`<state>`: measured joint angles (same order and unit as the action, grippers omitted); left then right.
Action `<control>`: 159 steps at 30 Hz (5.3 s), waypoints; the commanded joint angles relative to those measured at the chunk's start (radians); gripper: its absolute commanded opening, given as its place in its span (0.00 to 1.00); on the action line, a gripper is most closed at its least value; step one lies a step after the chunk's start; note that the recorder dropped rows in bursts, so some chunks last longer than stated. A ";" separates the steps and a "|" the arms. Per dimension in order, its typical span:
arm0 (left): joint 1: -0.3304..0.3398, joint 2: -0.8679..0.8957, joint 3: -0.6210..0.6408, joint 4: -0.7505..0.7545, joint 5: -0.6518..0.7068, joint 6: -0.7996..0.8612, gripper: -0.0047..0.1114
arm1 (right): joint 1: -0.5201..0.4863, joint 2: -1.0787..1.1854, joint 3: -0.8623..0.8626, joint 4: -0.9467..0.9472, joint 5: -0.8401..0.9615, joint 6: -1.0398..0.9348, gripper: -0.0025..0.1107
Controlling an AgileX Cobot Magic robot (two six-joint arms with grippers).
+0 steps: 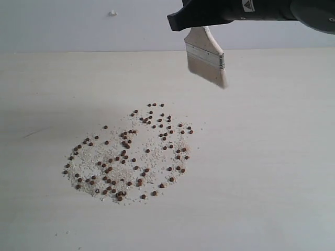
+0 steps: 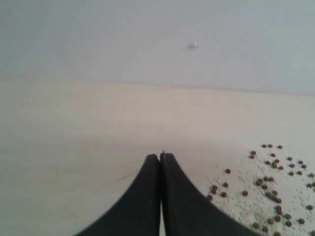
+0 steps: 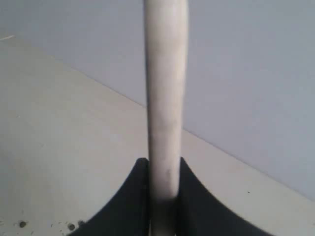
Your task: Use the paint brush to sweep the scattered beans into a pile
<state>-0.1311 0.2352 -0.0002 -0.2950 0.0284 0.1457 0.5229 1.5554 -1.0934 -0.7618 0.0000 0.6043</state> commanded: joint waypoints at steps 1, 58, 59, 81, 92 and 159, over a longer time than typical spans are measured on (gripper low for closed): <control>0.004 -0.003 0.000 0.004 0.050 0.006 0.04 | 0.001 -0.009 -0.010 -0.002 -0.037 -0.102 0.02; 0.004 -0.003 0.000 0.004 0.050 0.006 0.04 | 0.111 0.512 -0.167 -0.341 -0.584 0.130 0.02; 0.004 -0.003 0.000 0.004 0.050 0.006 0.04 | 0.111 0.498 -0.167 -0.325 -0.563 0.116 0.02; 0.004 -0.003 0.000 0.004 0.050 0.006 0.04 | -0.041 0.471 -0.049 0.818 -0.360 -0.928 0.02; 0.004 -0.003 0.000 0.004 0.050 0.006 0.04 | 0.014 0.471 0.101 0.776 -0.378 -0.588 0.02; 0.004 -0.003 0.000 0.004 0.050 0.006 0.04 | 0.489 0.308 0.256 1.795 -0.578 -1.023 0.02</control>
<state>-0.1311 0.2352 -0.0002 -0.2912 0.0783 0.1480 0.9973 1.8539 -0.8319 1.0586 -0.6184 -0.5164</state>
